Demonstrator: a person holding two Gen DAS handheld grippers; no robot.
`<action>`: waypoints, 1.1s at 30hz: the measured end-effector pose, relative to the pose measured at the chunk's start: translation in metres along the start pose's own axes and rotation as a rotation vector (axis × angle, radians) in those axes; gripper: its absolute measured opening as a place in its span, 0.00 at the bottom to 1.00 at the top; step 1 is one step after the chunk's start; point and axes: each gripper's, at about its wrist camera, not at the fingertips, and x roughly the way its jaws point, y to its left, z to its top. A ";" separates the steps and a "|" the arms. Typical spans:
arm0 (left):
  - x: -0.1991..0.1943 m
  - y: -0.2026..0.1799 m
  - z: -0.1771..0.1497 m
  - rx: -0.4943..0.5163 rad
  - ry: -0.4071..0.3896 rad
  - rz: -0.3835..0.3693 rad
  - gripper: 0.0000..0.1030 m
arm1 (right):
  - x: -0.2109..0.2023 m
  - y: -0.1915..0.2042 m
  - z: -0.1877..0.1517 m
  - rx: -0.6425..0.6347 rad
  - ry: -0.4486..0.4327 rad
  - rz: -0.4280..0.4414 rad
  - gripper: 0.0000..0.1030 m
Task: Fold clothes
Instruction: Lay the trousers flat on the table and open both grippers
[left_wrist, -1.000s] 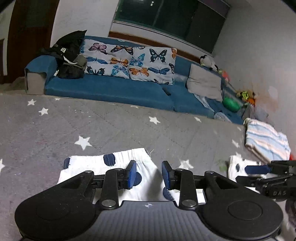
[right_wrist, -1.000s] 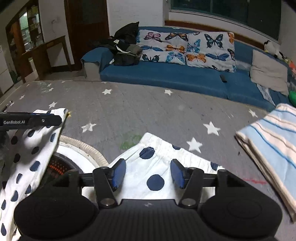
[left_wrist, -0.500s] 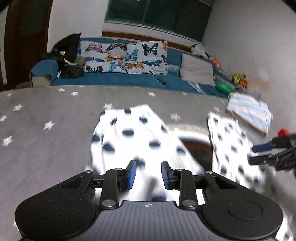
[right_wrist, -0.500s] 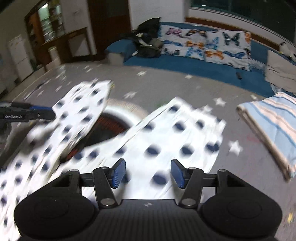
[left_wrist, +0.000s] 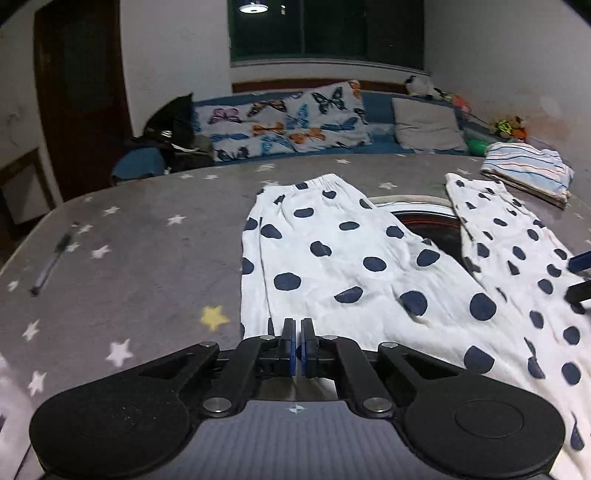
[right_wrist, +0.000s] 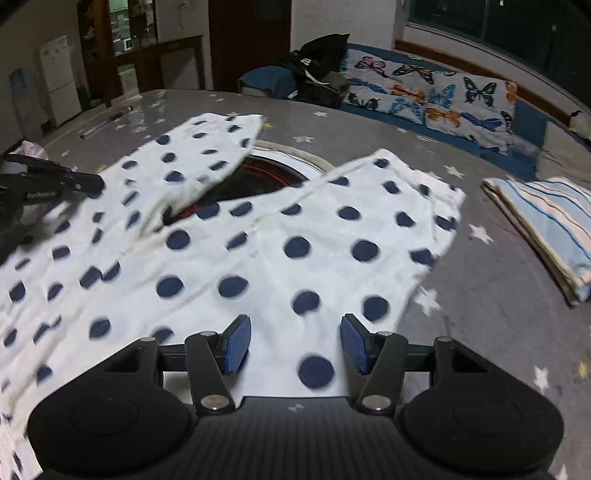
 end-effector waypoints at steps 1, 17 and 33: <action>0.000 0.002 0.000 -0.005 -0.002 0.008 0.03 | -0.003 -0.003 -0.003 0.012 -0.002 -0.001 0.54; -0.059 -0.044 -0.022 0.024 0.016 -0.150 0.06 | -0.025 0.039 -0.010 -0.007 -0.046 0.076 0.53; -0.089 -0.038 -0.057 0.008 0.009 -0.071 0.07 | -0.055 0.046 -0.054 -0.017 -0.017 0.001 0.54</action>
